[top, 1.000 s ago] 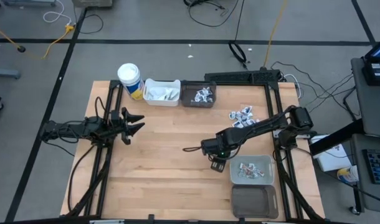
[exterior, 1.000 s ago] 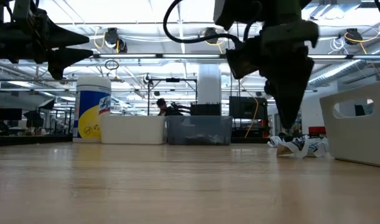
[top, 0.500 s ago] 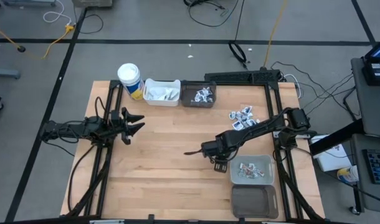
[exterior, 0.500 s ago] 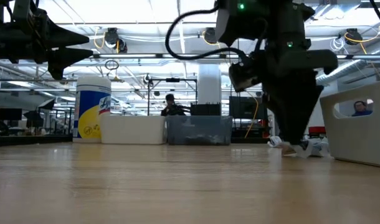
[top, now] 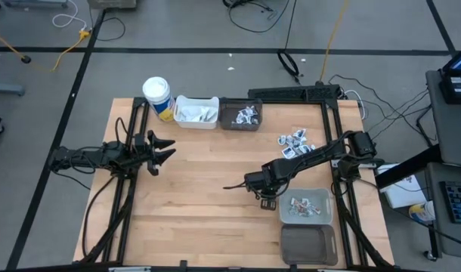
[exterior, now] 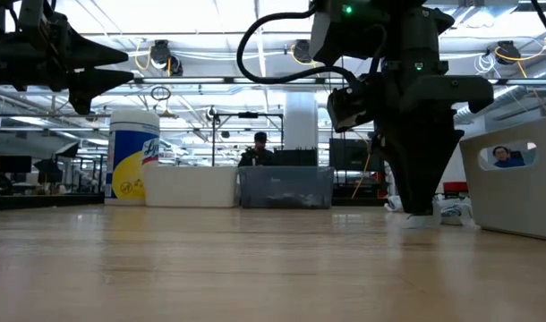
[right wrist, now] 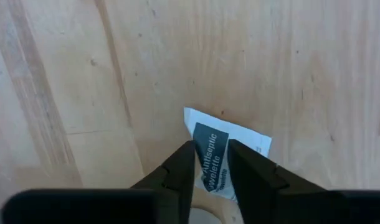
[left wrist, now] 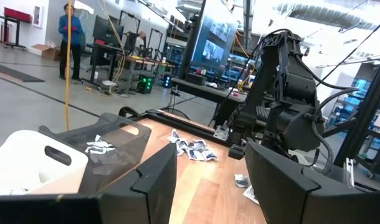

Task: Pick & Place First Aid Supplies
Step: Put the gray towelette pack into the top black bin

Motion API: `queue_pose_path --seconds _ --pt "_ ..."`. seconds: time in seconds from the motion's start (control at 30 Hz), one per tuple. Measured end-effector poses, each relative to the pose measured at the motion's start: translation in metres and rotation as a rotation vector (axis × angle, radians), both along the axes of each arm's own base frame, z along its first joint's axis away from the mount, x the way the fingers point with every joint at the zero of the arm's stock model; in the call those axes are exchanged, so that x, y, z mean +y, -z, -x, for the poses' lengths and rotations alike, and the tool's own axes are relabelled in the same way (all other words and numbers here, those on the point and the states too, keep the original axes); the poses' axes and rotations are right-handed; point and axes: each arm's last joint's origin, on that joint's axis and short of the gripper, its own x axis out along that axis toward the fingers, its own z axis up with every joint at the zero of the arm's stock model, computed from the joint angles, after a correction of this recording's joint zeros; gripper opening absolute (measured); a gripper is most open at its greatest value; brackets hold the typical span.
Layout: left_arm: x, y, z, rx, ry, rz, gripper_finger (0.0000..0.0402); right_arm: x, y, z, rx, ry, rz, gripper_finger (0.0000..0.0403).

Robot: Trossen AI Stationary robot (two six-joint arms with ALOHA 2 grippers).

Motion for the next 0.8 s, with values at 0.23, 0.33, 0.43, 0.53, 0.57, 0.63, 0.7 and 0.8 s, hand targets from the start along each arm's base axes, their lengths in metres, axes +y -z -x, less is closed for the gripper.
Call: queue_pose_path --seconds 0.23,0.33,0.43,0.53,0.57,0.63,0.7,0.8 --pt "0.000 0.000 0.000 0.000 0.000 0.000 0.0196 0.000 0.000 -0.001 -0.011 -0.041 0.002 0.0018" --pt "0.000 0.000 0.000 0.000 0.000 0.000 0.0196 0.000 0.000 -0.002 -0.030 -0.043 -0.001 0.0005" --pt "0.000 0.000 0.000 0.000 0.000 0.000 0.0196 0.000 0.000 -0.003 -0.038 -0.043 -0.002 0.0002" --pt "0.000 0.000 0.000 0.000 0.000 0.000 0.0196 -0.002 -0.002 -0.003 -0.021 -0.037 0.000 0.0001" --pt "0.000 0.000 0.000 0.000 0.000 0.000 0.0196 -0.003 -0.004 -0.003 -0.009 -0.035 0.003 0.0001" --pt "0.000 0.000 0.000 0.000 0.000 0.000 0.0196 -0.006 -0.012 -0.004 0.008 -0.034 0.009 0.0001" --pt "0.000 0.000 0.000 0.000 0.000 0.000 0.0196 -0.009 -0.021 -0.006 0.012 -0.044 0.011 0.0001" --pt "0.000 0.000 0.000 0.000 0.000 0.000 0.0196 -0.014 -0.035 -0.009 0.022 -0.066 0.016 0.0001"
